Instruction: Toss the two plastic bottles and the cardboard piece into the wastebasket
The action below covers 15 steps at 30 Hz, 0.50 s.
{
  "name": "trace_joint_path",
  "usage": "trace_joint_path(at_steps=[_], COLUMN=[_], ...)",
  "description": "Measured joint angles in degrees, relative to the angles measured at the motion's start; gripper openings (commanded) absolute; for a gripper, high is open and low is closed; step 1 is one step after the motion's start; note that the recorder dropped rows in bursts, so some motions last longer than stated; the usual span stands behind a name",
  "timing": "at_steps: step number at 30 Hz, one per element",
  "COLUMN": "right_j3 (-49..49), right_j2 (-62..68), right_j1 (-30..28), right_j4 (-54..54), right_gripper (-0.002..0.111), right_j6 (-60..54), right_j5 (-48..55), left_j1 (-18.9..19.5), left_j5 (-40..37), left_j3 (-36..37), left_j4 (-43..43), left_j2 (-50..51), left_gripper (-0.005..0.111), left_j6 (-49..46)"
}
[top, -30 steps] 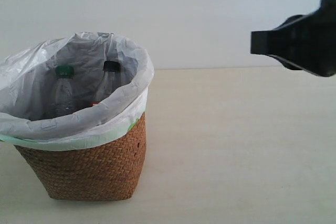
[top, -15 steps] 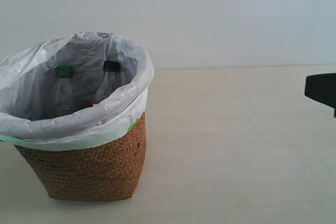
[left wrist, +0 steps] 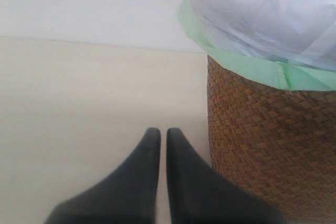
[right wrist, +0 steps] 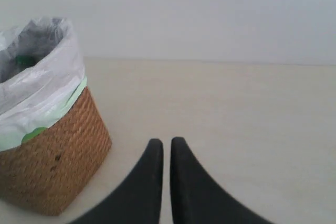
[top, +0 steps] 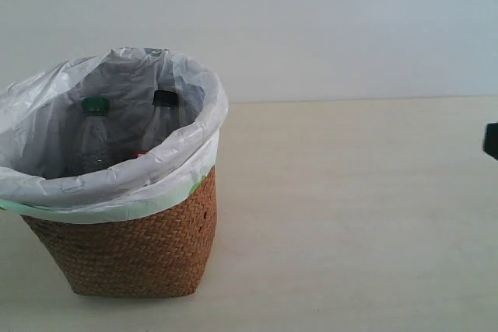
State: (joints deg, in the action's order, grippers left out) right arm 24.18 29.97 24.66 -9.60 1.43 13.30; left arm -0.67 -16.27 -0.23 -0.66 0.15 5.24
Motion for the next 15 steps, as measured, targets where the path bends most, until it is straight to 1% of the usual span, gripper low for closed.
trace_joint_path(at_steps=[3,7,12,15], right_j3=[-10.4,-16.6,-22.9,-23.9], right_j2=[-11.7,-18.7,-24.6,-27.5], right_j1=[-5.8,-9.5,-10.8,-11.0], right_j4=[-1.3,-1.6,-1.7,-1.7], right_gripper=[0.001,0.001,0.001,0.001], right_j6=[0.1,0.3,1.9,2.7], right_j5=[-7.0,-8.7,-9.6,-9.2], left_j1=[0.0,0.0,0.0,0.0], left_j5=[0.0,0.0,0.0,0.0], left_j3=[0.0,0.0,0.0,0.0], left_j4=[0.0,0.0,0.0,0.0], left_j2=[0.0,0.0,0.0,0.0], left_gripper=[0.004,0.004,0.004,0.004], left_j6=[0.0,0.0,0.0,0.0])
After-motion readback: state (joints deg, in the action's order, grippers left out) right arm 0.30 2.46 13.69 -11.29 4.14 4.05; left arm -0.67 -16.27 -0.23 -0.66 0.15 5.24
